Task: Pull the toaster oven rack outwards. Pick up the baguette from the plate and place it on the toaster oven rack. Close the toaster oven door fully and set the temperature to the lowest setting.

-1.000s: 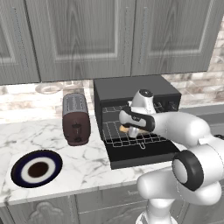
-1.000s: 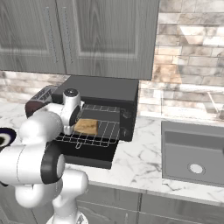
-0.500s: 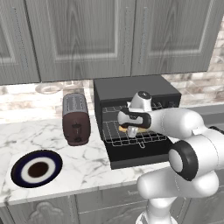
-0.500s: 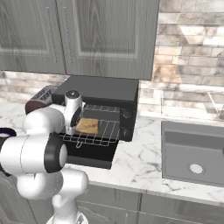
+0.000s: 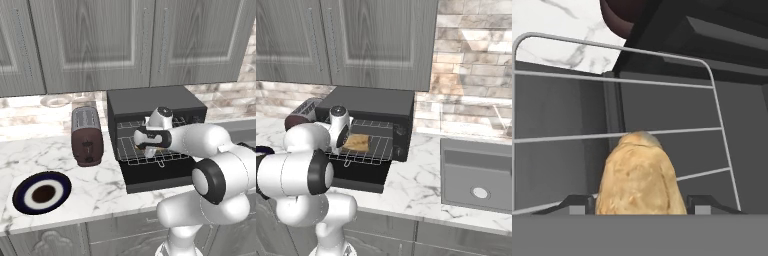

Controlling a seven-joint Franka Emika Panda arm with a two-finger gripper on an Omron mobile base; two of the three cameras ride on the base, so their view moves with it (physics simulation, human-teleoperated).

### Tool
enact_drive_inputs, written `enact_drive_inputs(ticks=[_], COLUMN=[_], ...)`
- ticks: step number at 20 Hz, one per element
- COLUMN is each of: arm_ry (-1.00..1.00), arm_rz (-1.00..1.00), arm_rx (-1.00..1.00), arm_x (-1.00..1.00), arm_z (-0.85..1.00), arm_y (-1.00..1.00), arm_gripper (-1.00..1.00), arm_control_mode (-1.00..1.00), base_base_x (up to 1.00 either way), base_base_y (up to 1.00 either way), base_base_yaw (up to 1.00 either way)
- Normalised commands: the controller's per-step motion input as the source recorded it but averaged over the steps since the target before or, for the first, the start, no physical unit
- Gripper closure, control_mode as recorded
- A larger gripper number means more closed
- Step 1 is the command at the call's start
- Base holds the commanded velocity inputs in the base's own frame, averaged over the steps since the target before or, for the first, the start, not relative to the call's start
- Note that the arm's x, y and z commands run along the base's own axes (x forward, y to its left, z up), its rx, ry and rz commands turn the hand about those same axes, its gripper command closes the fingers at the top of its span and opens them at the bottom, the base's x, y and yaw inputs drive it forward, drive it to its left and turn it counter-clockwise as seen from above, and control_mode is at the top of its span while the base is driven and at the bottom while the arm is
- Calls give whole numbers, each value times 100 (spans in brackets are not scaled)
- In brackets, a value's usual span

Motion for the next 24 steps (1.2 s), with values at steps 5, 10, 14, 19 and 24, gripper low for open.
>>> enact_drive_inputs(ticks=[5,10,14,19,24], arm_ry=[0,0,2,5,11], arm_rz=[0,0,0,0,-2], arm_rx=[0,0,0,0,1], arm_x=[0,0,0,-9,-59], arm_z=[20,68,64,63,77], arm_y=[0,1,2,7,6], arm_gripper=[-100,-100,-100,-100,-100], arm_control_mode=[-100,-100,-100,-100,-100], base_base_x=[0,0,0,0,0], base_base_y=[0,0,0,0,0], base_base_yaw=[0,0,0,0,0])
